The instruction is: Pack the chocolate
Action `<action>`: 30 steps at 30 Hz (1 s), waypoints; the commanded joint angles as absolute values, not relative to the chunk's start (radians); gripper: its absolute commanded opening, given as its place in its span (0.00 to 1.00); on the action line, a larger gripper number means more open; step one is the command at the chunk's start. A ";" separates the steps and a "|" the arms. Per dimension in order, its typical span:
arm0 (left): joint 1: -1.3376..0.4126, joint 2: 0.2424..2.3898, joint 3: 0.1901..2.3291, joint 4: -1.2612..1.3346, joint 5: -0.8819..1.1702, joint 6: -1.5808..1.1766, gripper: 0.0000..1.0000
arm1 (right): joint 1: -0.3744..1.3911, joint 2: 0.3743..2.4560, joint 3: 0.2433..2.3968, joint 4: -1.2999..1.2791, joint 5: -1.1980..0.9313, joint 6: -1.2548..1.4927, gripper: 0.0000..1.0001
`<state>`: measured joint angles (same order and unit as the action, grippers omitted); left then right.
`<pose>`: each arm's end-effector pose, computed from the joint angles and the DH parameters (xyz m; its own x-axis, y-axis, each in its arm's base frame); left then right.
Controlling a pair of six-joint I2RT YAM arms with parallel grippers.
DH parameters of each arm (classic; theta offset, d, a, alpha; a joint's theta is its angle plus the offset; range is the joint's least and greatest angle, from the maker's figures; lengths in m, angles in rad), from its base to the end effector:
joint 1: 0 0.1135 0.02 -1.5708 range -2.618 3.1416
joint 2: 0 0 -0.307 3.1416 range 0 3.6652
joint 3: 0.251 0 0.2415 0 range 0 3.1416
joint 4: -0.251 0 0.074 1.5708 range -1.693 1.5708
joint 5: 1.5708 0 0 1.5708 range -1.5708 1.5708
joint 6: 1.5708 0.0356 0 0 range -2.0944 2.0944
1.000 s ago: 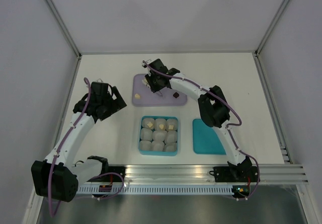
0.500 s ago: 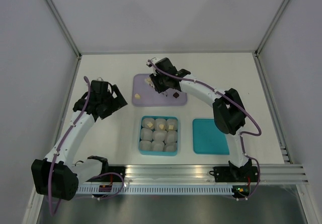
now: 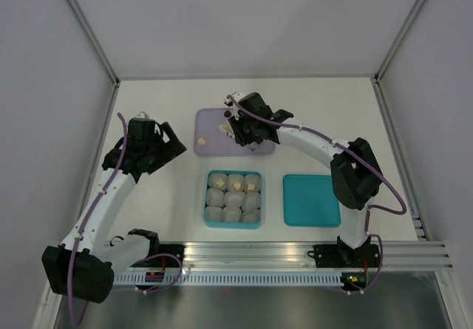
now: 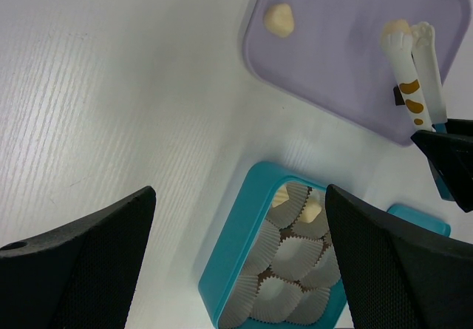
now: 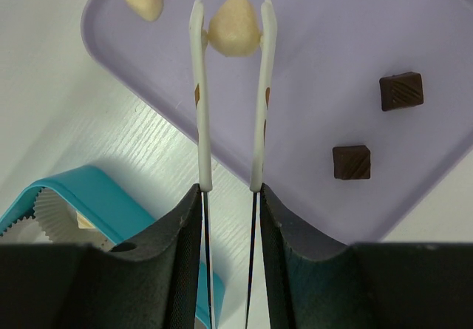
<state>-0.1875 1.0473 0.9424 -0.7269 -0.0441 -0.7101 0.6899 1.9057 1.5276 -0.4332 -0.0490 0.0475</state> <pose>0.1764 -0.0319 0.3336 -0.6531 -0.5390 -0.5320 -0.3543 0.8383 -0.4144 0.3351 0.2788 0.2934 -0.5901 -0.4255 -0.6861 -0.6344 0.7700 0.0682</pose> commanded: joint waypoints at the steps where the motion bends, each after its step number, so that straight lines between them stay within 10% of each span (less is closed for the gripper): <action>1: -0.190 1.035 0.942 -0.724 -0.041 -0.736 1.00 | 0.686 1.845 1.520 -0.393 -0.064 0.069 0.15; 30: -0.190 1.031 0.922 -0.716 -0.005 -0.719 1.00 | 0.689 1.391 1.157 -0.446 -0.152 0.041 0.17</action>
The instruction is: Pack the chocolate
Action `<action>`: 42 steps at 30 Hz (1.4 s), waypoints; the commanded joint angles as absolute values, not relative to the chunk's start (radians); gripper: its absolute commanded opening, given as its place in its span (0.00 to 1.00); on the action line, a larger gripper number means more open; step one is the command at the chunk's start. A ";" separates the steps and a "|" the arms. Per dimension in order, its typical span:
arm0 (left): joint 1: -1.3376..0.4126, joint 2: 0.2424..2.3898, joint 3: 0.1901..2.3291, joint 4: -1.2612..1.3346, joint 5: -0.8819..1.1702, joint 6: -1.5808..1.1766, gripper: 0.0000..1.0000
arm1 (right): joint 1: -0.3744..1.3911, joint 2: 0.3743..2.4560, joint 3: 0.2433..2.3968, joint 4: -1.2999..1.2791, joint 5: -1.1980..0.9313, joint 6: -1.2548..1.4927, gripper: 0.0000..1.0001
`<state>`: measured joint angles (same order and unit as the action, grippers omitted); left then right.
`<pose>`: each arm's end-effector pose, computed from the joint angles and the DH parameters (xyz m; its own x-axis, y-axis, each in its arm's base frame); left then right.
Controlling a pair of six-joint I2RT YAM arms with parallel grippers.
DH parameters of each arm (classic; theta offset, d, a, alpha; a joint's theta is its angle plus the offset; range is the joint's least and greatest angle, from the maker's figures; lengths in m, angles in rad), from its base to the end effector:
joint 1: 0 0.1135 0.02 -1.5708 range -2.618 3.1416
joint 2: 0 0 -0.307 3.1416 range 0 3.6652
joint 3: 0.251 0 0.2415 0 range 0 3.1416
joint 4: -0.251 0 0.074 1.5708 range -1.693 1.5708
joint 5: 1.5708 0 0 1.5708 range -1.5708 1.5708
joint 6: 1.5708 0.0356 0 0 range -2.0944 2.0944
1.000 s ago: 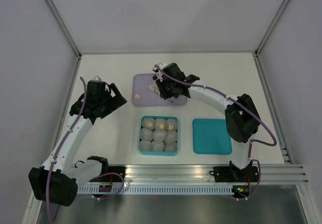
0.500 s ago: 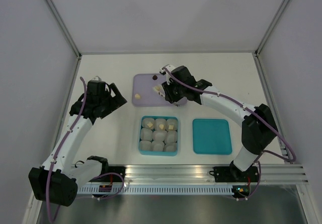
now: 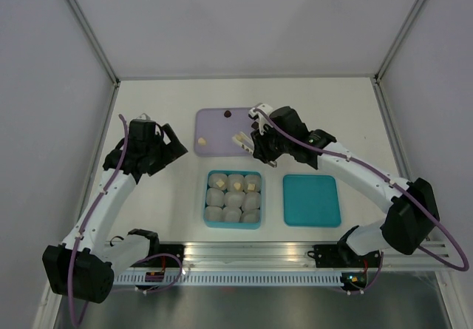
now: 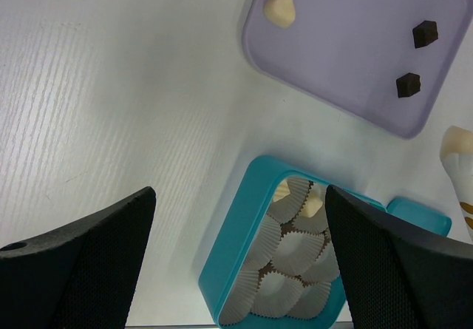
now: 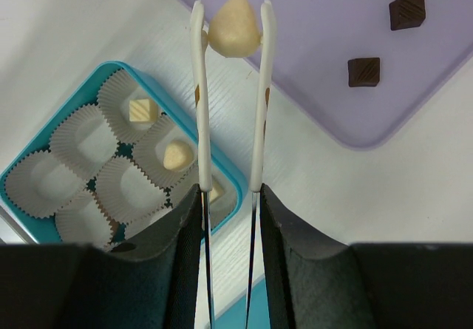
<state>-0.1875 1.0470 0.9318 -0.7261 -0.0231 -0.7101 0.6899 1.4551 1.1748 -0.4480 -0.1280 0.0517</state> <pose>0.1758 -0.0325 0.3303 -0.6670 -0.5368 -0.5166 -0.3476 0.8376 -0.4214 0.2343 0.1992 0.3386 -0.5491 -0.3867 -0.7409 -0.6773 0.7253 0.1234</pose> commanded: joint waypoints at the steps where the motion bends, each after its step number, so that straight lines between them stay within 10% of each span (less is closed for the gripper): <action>1: -0.190 1.029 0.920 -0.716 -0.005 -0.719 1.00 | 0.689 1.384 1.151 -0.452 -0.153 0.044 0.17; 42: -0.190 0.930 0.785 -0.600 -0.005 -0.721 1.00 | 0.983 1.365 0.943 -0.288 -0.278 0.064 0.17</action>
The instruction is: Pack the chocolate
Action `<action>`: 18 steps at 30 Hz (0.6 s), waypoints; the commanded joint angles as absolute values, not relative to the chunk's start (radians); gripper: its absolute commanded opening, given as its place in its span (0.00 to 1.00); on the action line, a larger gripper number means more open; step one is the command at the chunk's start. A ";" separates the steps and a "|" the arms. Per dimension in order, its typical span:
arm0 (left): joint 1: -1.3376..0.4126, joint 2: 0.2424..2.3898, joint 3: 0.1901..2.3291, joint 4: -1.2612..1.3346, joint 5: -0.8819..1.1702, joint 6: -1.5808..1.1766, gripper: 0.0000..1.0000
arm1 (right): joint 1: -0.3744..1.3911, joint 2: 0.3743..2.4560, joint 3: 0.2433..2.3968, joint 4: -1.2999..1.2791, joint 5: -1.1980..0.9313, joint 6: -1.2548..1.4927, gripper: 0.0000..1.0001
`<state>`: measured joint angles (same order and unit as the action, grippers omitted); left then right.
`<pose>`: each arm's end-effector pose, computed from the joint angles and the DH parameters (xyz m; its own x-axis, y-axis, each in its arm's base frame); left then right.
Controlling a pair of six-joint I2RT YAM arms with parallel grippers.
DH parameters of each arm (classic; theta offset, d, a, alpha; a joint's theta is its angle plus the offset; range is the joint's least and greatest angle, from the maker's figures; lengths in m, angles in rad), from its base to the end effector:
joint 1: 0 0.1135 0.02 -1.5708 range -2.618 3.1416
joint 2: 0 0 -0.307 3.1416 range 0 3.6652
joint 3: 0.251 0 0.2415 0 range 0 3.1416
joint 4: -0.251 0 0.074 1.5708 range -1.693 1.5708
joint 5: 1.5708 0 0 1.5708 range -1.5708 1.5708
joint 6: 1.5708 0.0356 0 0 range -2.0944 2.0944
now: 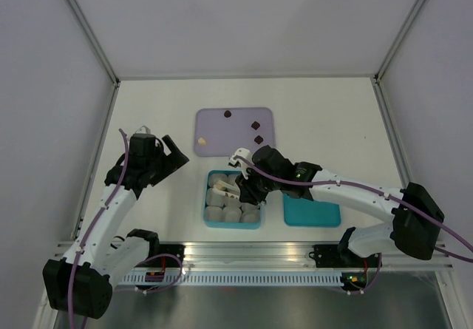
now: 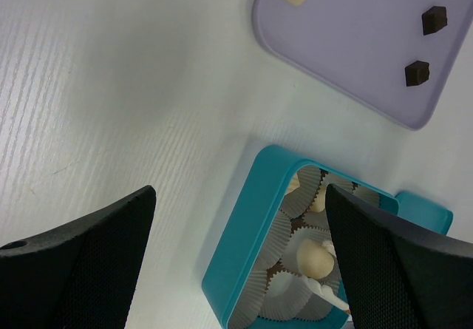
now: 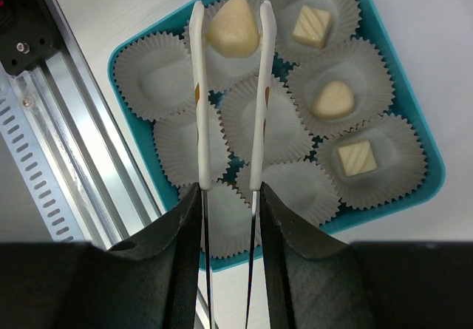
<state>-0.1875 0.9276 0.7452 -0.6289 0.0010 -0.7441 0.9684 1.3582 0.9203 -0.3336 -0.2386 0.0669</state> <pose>0.1496 -0.0284 0.2962 -0.6509 -0.5659 -0.5061 -0.3449 0.8143 -0.4669 0.1463 0.2275 0.2930 -0.4541 -0.5457 -0.7042 -0.8682 0.4485 0.2123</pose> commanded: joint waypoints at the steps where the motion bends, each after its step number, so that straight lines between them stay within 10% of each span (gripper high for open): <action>1: -0.190 0.937 0.787 -0.600 -0.005 -0.719 1.00 | 0.985 1.371 0.943 -0.290 -0.276 0.063 0.17; 18: -0.190 0.939 0.787 -0.601 -0.005 -0.696 1.00 | 1.025 1.451 0.943 -0.267 -0.189 0.081 0.16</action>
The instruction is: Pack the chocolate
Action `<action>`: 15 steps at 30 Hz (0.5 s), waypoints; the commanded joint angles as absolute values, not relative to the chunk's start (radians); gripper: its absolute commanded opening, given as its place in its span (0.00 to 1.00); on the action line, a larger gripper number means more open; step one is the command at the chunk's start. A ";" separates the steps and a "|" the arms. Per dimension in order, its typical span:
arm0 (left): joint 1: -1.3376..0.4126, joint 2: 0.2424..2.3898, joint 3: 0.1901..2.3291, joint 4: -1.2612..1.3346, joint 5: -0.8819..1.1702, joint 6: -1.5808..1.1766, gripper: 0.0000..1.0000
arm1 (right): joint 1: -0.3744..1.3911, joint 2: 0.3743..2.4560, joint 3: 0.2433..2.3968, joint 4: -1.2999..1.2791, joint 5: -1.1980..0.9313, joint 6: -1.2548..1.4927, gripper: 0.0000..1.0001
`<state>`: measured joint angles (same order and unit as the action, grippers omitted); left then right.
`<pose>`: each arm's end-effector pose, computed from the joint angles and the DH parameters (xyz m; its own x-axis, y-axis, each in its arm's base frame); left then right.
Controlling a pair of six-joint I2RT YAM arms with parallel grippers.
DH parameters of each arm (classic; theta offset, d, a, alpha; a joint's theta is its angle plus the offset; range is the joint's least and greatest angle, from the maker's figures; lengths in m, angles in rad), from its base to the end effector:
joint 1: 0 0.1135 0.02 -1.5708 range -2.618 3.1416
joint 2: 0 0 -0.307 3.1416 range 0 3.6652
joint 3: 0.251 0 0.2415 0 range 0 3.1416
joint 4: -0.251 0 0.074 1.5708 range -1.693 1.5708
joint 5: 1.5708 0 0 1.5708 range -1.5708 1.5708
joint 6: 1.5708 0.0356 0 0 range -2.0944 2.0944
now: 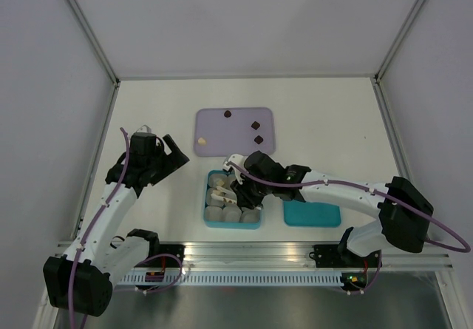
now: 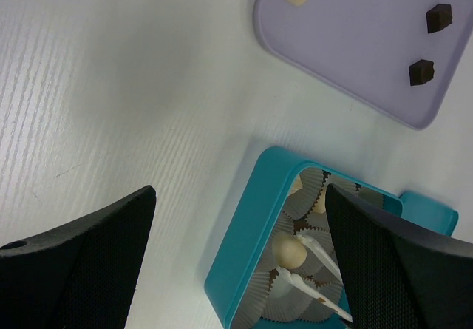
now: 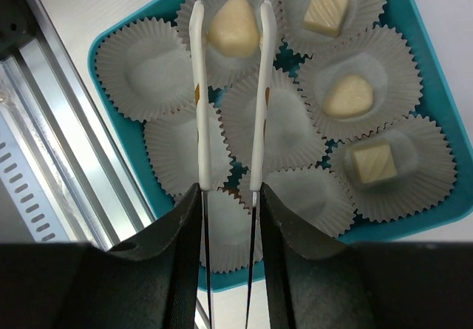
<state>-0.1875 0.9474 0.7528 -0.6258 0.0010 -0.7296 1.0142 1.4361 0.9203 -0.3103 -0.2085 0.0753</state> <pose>0.1539 -0.0292 0.2962 -0.6604 -0.5532 -0.5079 -0.3395 0.8232 -0.4551 0.1446 0.2464 0.2745 -0.4554 -0.5926 -0.6644 -0.8730 0.4436 0.2028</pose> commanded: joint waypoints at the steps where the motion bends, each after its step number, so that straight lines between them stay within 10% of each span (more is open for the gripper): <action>1: -0.190 0.939 0.787 -0.601 -0.005 -0.696 0.99 | 1.028 1.453 0.943 -0.268 -0.183 0.083 0.16; 15: -0.190 0.916 0.779 -0.611 0.018 -0.698 1.00 | 1.045 1.457 0.916 -0.244 -0.155 0.095 0.16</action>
